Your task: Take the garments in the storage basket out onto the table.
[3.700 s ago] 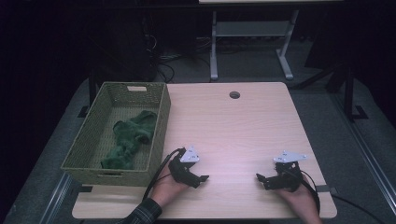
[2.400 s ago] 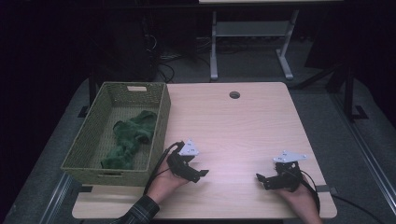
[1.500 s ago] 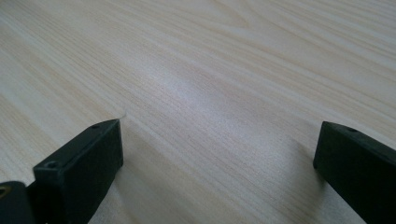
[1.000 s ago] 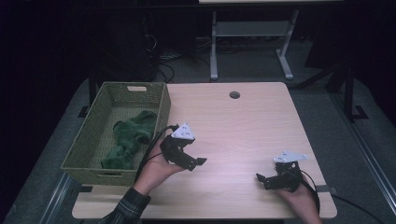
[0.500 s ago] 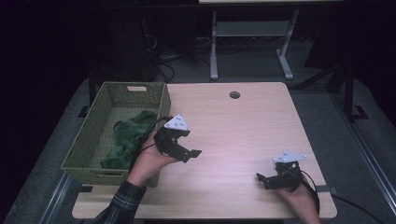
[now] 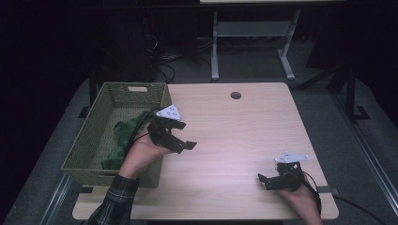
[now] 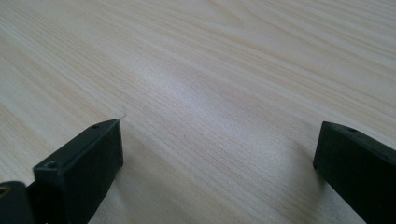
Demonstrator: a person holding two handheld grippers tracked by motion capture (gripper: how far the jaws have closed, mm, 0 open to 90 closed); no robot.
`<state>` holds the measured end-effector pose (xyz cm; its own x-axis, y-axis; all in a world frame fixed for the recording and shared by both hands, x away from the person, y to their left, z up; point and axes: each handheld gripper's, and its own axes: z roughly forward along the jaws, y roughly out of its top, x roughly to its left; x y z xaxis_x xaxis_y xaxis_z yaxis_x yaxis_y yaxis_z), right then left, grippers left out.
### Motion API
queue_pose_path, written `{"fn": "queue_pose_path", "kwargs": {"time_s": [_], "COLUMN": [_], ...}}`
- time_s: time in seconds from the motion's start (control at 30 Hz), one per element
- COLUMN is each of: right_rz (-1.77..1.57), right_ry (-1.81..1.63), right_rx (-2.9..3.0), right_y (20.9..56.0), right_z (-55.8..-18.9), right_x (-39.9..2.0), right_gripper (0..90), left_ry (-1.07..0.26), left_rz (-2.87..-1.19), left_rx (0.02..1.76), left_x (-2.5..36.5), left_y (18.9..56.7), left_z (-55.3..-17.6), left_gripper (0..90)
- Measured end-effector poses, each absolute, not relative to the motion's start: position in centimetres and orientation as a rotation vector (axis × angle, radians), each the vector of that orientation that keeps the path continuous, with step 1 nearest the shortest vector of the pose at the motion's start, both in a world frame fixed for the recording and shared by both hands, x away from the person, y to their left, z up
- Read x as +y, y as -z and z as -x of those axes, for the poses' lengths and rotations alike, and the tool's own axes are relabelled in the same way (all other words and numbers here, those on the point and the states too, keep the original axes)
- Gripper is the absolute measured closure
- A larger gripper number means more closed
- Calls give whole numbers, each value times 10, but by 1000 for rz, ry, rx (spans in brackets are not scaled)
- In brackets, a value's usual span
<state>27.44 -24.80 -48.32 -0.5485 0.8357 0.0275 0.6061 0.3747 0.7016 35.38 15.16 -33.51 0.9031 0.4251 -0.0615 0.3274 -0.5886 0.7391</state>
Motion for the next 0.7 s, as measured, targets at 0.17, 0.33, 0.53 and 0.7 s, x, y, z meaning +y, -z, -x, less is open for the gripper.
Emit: {"fn": "queue_pose_path", "kwargs": {"time_s": [0.17,0.33,0.53,0.7], "right_rz": [-1263,-1265,-1265,-1265], "right_ry": [-965,-967,-967,-967], "right_rx": [2308,2306,2306,2306], "right_y": [483,483,483,483], "right_z": [-274,-274,-274,-274], "right_x": [-248,-248,-248,-248], "right_gripper": [13,12,12,12], "left_ry": [-148,-144,-172,-198], "left_rz": [-2254,-2234,-2210,-2191], "left_rx": [547,582,625,660], "left_x": [161,173,190,209], "left_y": [337,336,333,328], "left_z": [-357,-359,-362,-362], "left_gripper": [144,144,144,144]}}
